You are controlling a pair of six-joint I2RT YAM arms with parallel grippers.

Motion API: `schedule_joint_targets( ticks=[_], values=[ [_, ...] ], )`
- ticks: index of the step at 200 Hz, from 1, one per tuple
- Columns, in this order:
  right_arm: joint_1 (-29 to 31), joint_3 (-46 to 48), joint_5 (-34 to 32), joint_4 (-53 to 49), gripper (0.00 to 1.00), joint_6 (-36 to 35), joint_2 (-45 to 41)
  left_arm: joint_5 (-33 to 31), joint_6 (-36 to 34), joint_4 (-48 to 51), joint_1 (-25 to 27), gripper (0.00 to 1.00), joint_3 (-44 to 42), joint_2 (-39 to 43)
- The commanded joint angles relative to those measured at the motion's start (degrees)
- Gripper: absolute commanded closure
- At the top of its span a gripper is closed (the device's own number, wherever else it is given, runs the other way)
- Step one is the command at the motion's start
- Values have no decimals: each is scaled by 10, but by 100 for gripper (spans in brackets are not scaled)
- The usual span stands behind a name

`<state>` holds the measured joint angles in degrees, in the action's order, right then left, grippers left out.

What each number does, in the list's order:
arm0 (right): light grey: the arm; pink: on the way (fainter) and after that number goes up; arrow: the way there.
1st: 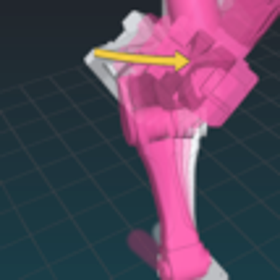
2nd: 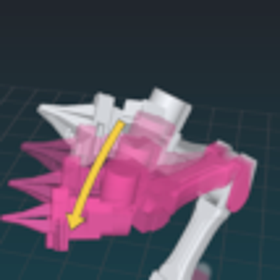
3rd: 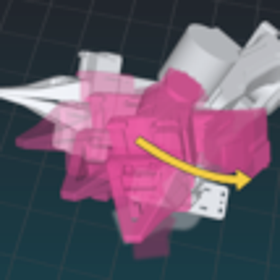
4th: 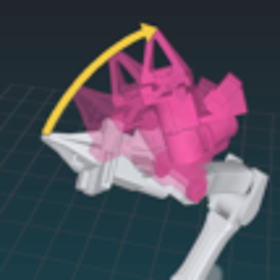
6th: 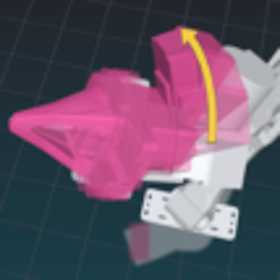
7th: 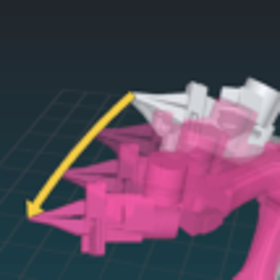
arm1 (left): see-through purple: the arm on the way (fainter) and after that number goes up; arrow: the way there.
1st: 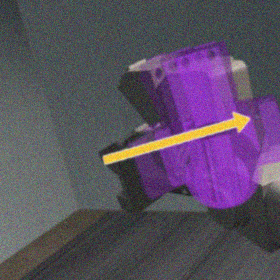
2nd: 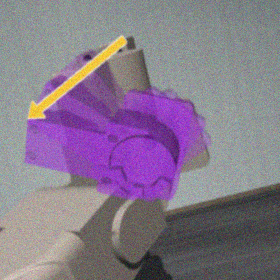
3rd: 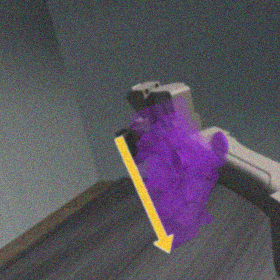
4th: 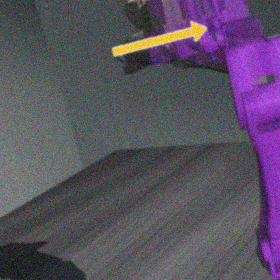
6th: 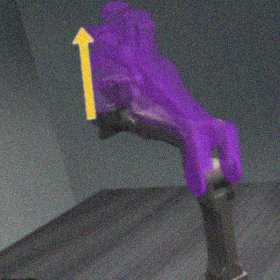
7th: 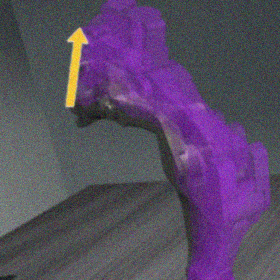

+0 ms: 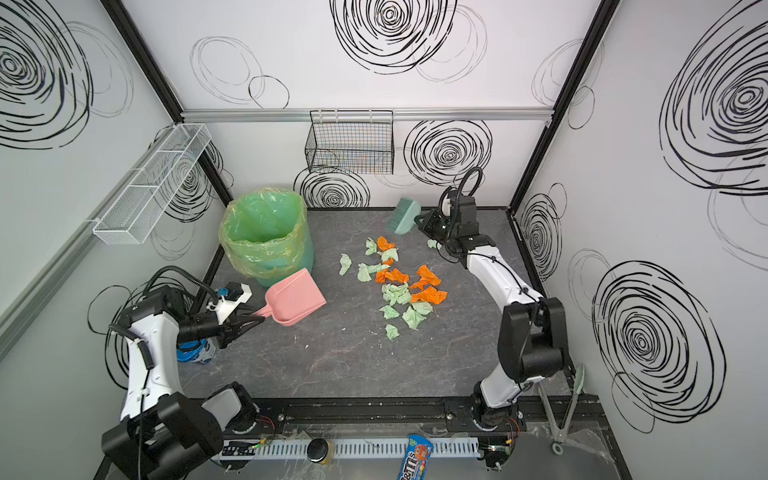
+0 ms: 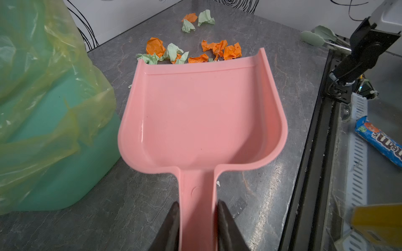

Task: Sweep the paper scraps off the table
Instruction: 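Brush the scrap pile with the right gripper toward the dustpan lip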

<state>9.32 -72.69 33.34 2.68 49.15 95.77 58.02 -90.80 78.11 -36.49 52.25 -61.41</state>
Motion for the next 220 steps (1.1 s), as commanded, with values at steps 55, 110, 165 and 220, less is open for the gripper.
schedule_joint_targets(
  ticks=[55, 110, 165, 220],
  values=[
    [67, -107, 53, 272, 100, 288, 239, 13, -1, 22, 1, 100, 8, 2],
    [80, -132, 6, 177, 100, 261, 277, 9, -10, 21, -3, 100, 0, 5],
    [45, -63, 54, 151, 100, 198, 255, 10, -13, 22, -3, 100, 0, -7],
    [20, 58, 72, 88, 100, 100, 176, 13, -10, 21, -2, 100, -1, -5]
  ],
)
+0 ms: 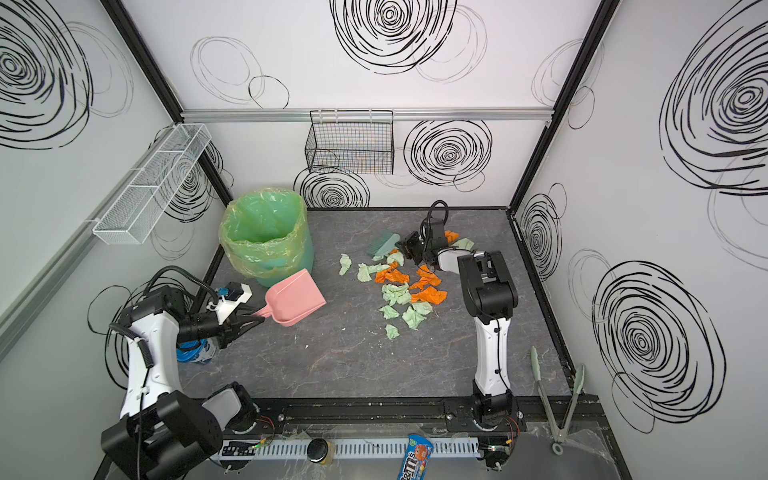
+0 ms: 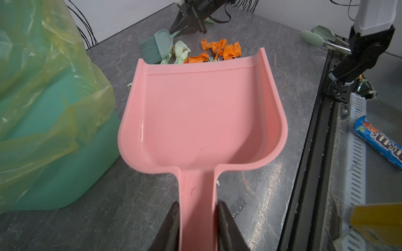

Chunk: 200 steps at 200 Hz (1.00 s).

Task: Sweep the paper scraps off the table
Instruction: 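Brush the scrap pile with the right gripper toward the dustpan lip, then slide the pink dustpan toward the scraps with the left gripper while the right brush repositions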

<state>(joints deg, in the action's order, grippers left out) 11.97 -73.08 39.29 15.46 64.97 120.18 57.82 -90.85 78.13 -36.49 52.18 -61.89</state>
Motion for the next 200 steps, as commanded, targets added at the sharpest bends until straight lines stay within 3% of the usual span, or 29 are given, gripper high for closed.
schedule_joint_targets(
  ticks=[1, 38, 68, 106, 145, 168, 200],
  values=[
    [-7, 66, 13, -39, 100, -59, -71, 15, -9, 21, -2, 100, 0, 0],
    [-25, 187, 20, -51, 100, -97, -171, 20, -8, 21, 1, 100, 1, -6],
    [-37, 225, 35, -68, 100, -119, -250, 29, -2, 21, 9, 100, 7, -16],
    [-40, 184, 22, -144, 100, -178, -324, 24, 10, 11, 22, 100, 5, -5],
    [-52, 138, -25, -218, 100, -253, -363, -21, 87, -77, 62, 100, -22, 31],
    [-55, 72, -144, -325, 100, -347, -371, -76, 157, -163, 123, 100, -51, 53],
    [-54, -44, -362, -466, 100, -490, -352, -183, 248, -274, 254, 100, -97, 68]
  ],
)
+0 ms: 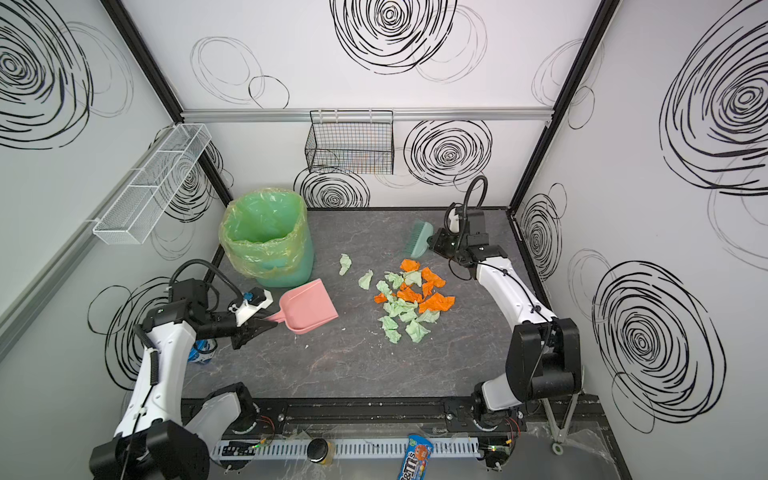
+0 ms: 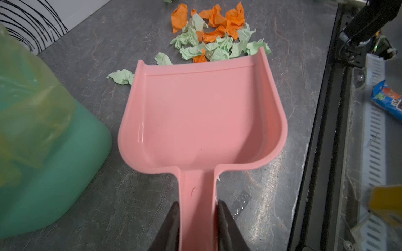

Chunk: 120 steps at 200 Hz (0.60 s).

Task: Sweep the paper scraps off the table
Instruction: 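Slide the pink dustpan toward the scraps with the left gripper while the right brush repositions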

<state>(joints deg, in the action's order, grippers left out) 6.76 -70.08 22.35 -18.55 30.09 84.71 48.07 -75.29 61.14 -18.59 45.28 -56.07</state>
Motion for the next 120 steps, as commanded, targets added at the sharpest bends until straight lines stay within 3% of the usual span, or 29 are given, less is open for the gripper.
schedule_joint_targets(
  ticks=[1, 26, 66, 105, 120],
  values=[
    [-2, -77, -200, -130, 100, -145, 3, -90, 95, -107, 79, 100, -29, 9],
    [-1, -118, -334, -179, 100, -203, 17, -158, 156, -171, 179, 100, -47, -8],
    [17, -106, -453, -237, 100, -214, 35, -201, 220, -228, 272, 100, -36, -81],
    [50, -75, -542, -335, 100, -144, 78, -258, 251, -297, 326, 100, -20, -148],
    [72, -59, -548, -350, 100, -131, 90, -275, 255, -315, 340, 100, -13, -176]
  ],
)
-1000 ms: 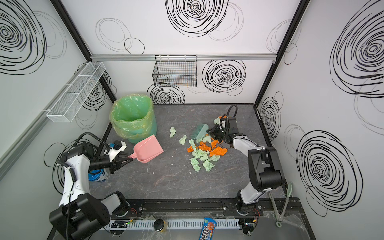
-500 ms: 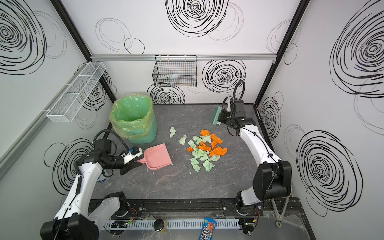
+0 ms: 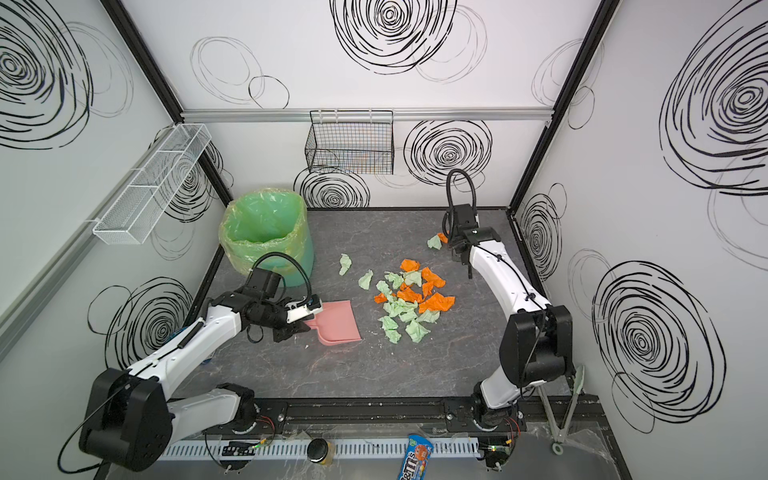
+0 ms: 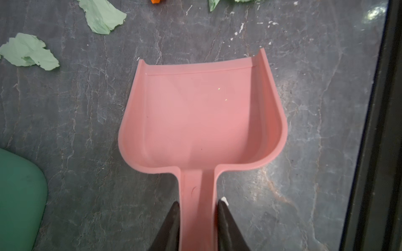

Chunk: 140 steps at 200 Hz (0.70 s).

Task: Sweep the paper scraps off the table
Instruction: 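Slide the pink dustpan toward the scraps with the left gripper while the right brush repositions, then sweep scraps into the dustpan with the right brush toward the left gripper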

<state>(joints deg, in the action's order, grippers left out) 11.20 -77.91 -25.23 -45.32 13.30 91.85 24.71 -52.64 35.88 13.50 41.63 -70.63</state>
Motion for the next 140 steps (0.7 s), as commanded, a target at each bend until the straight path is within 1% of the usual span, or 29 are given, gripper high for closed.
schedule_joint_targets(
  ticks=[1, 36, 74, 101, 140],
  values=[
    [29, 21, -71, -83, 100, 37, 19, -42, 29, -63, 20, 100, 24, -32],
    [79, 27, -44, -107, 100, 64, 45, -62, 44, -94, 48, 100, 35, -76],
    [136, 35, 5, -105, 100, 86, 52, -88, 69, -129, 88, 100, 33, -79],
    [180, 32, 33, -108, 100, 106, 52, -112, 73, -145, 114, 100, 33, -94],
    [231, 17, 69, -112, 100, 132, 45, -137, 74, -168, 140, 100, 32, -115]
  ],
)
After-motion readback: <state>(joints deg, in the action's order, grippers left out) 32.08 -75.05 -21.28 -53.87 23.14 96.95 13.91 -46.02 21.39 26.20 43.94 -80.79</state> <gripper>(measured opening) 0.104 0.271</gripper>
